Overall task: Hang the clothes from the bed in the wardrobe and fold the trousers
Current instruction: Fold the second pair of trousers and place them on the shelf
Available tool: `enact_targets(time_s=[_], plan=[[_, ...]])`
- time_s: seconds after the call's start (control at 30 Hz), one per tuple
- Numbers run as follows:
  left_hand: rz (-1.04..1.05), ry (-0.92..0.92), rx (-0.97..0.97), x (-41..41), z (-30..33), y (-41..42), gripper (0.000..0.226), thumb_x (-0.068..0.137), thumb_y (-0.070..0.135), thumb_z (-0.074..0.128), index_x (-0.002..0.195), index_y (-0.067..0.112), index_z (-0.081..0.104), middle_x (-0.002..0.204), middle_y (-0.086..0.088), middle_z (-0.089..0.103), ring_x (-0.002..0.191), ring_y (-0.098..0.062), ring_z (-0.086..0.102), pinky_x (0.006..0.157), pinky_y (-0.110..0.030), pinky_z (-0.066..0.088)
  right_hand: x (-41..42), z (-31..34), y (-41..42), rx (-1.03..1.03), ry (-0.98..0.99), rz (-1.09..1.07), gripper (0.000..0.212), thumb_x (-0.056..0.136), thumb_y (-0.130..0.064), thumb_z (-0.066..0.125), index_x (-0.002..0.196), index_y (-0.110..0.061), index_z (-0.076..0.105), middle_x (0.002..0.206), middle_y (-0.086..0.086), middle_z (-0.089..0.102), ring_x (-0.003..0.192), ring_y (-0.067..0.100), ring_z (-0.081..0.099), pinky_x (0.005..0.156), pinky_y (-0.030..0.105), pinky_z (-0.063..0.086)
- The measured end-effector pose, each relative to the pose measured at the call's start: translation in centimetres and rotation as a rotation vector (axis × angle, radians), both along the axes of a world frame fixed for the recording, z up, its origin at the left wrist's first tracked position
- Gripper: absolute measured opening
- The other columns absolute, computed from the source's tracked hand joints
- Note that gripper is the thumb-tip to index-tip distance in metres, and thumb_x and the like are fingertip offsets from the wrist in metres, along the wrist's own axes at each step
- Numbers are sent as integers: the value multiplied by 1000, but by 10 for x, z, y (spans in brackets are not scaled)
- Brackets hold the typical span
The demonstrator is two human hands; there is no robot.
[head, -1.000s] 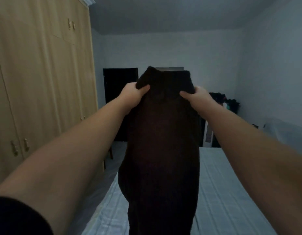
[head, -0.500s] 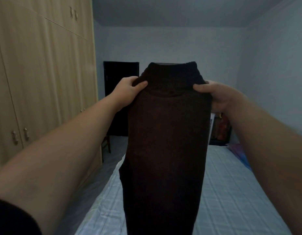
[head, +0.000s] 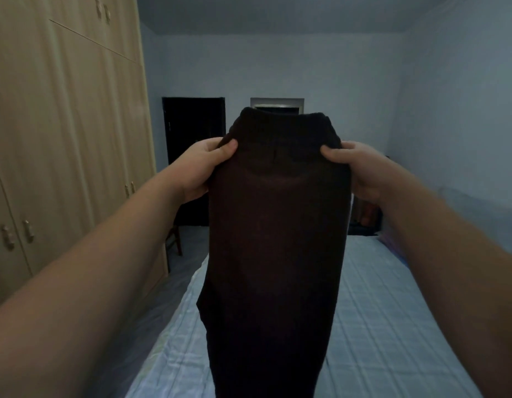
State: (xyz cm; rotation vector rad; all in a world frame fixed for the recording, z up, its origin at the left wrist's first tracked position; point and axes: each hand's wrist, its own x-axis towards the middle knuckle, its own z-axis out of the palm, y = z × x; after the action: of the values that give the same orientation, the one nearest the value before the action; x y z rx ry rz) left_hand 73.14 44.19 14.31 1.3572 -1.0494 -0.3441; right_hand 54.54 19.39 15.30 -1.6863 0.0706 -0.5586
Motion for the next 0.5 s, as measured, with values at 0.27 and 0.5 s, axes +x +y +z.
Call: enact_targets(time_s=[0.27, 0.5], plan=[[85, -59, -120, -5, 9, -24, 38, 96, 36, 64, 120, 6, 67, 112, -10, 73, 101, -24, 72, 81, -32, 58, -1, 14, -14, 48, -35, 36, 36, 87, -26, 62, 117, -7, 67, 109, 11, 75, 94, 22, 74, 74, 32, 60], [237, -132, -18, 36, -13, -82, 29, 92, 37, 70, 115, 19, 66, 108, -4, 73, 95, -18, 73, 81, -33, 60, 45, -8, -69, 84, 28, -61, 27, 97, -19, 59, 121, -8, 66, 112, 13, 75, 100, 26, 73, 83, 39, 59]])
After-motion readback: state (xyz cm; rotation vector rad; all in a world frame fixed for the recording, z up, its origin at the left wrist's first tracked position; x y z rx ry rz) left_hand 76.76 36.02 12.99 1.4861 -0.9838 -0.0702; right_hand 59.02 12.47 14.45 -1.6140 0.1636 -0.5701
